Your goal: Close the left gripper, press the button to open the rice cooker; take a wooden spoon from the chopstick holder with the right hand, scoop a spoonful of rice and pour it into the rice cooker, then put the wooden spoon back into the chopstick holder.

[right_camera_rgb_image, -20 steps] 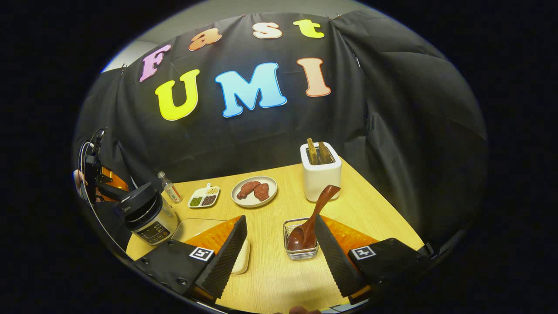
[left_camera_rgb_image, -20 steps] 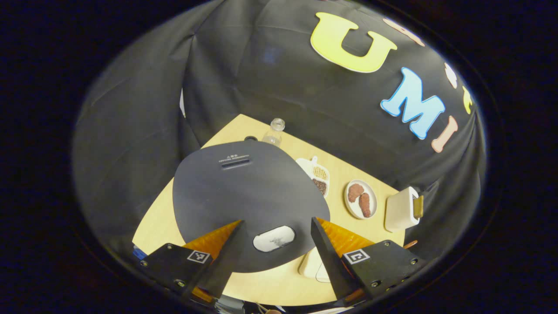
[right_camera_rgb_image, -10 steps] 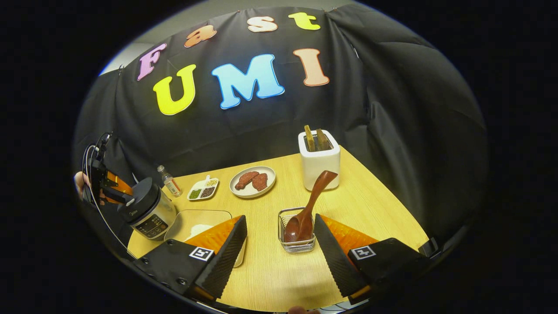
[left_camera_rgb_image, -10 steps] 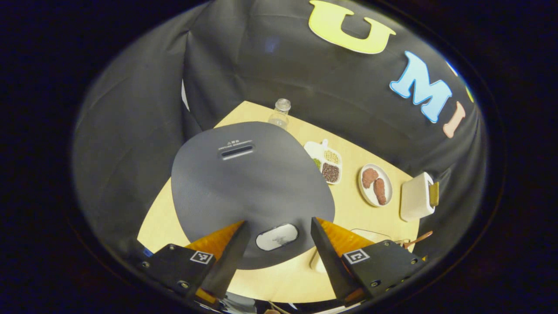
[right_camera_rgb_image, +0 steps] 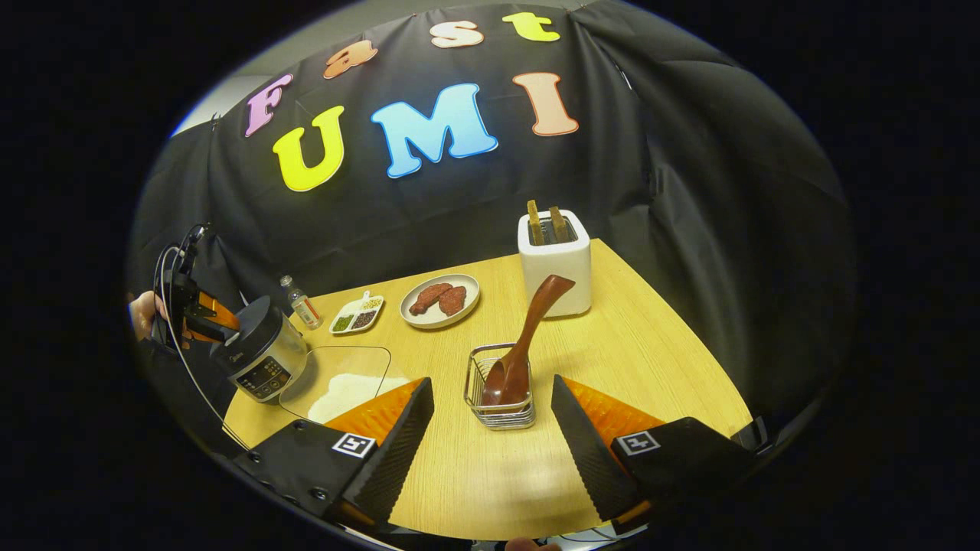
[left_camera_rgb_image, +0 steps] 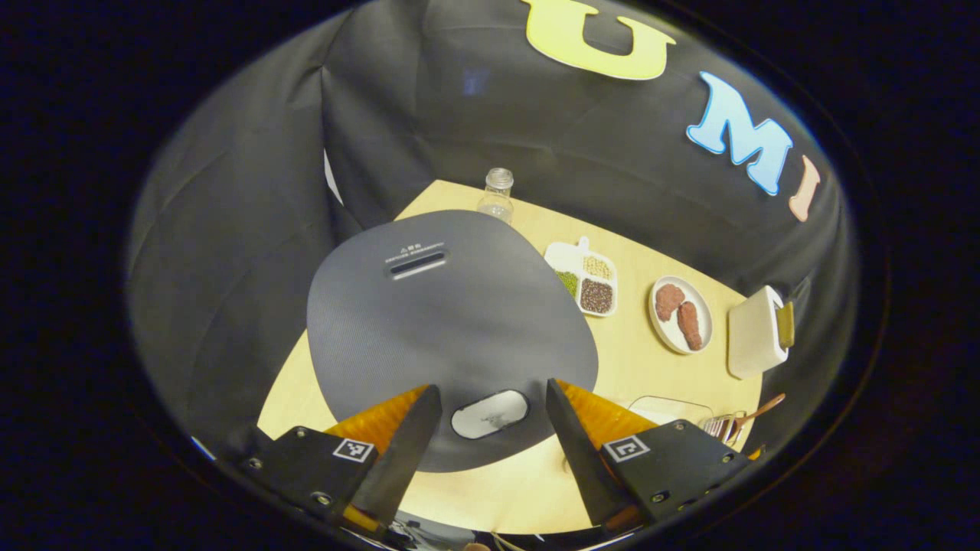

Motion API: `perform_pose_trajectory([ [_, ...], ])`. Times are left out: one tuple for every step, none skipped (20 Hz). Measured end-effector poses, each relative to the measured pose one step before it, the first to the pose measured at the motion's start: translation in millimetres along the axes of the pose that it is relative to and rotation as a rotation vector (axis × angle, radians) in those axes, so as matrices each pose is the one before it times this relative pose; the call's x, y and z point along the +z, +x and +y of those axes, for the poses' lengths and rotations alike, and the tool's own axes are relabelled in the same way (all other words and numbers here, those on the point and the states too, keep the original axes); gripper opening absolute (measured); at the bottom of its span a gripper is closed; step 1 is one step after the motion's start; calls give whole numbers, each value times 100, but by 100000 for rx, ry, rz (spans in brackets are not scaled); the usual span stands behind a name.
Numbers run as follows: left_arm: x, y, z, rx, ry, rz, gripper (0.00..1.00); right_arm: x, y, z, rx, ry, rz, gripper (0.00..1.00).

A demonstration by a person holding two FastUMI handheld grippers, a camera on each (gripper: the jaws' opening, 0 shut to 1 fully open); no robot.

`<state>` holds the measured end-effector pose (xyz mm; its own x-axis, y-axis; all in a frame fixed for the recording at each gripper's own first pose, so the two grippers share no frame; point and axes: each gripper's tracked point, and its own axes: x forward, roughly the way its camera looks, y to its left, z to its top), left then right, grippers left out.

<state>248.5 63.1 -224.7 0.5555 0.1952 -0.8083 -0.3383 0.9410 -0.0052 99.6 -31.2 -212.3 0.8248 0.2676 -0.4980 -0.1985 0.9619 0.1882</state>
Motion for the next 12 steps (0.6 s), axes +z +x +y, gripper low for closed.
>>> perform_pose_trajectory([
  [85,84,27,1875,-310,-2402,93,-39,-200,-524,179,-404,76,98],
  [-487,1,121,3112,-610,-276,92,-159,-131,-684,62,-1033,72,98],
  [-457,-302,-173,3150,-1778,-1191,92,-125,34,-632,-377,-1282,431,98],
  [-266,-618,-501,276,-3043,-2156,92,-214,-35,-703,-316,-1214,613,98],
  [-537,-888,100,-2252,-2649,-1639,90,21,-78,-384,353,-763,383,99],
  [-610,-1576,-144,-1524,-1272,-2134,91,121,-170,-253,494,-592,21,99],
  [-92,-1315,115,-366,530,-2511,91,255,-80,-262,64,-723,-620,98],
  [-80,-1269,211,797,1943,-2429,91,453,-100,-117,-555,-493,-1013,98],
  [228,-1249,218,764,2440,-3264,91,547,-171,33,-891,-49,-1105,98],
  [495,-1259,-112,-1035,2371,-4120,90,533,-320,350,-621,1035,-1688,98],
  [502,-1490,-351,-1994,2732,-4142,91,561,-358,636,-237,1496,-1733,98],
  [566,-1527,-51,-1472,2780,-4133,90,553,-355,674,-46,826,-1290,98],
])
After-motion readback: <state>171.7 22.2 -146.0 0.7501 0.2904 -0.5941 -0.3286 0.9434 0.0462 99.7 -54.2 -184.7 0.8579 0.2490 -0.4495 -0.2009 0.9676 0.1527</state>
